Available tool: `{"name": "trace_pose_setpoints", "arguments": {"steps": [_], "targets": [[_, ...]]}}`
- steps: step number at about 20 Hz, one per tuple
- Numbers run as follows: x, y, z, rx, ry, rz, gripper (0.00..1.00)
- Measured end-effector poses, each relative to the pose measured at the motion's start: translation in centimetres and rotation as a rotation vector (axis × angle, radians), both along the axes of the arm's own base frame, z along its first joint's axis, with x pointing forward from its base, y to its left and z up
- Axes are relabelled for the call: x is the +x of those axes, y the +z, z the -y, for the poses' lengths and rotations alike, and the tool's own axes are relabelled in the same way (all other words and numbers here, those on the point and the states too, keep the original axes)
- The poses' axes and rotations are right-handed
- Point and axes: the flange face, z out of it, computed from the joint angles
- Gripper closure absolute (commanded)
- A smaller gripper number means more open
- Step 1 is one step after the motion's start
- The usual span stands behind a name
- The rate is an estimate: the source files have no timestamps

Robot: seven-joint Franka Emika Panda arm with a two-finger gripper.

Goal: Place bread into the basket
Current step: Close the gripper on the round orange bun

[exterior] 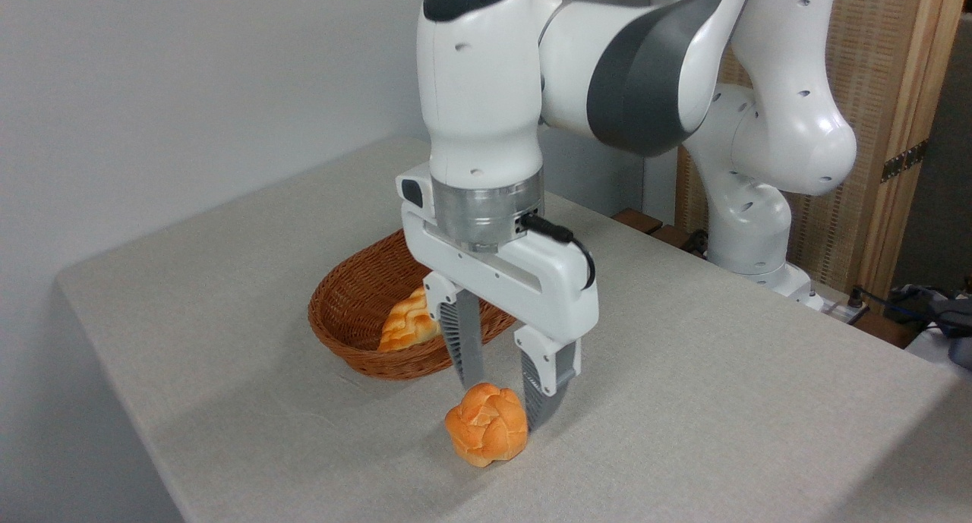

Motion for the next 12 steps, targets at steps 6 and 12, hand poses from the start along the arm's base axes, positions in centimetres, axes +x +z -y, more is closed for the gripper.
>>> {"name": "trace_pose_setpoints", "arguments": {"steps": [6, 12], "targets": [[-0.4, -1.5, 0.9, -0.041, 0.007, -0.019, 0.00], [-0.9, -4.9, 1.5, -0.046, 0.016, 0.013, 0.00]]}}
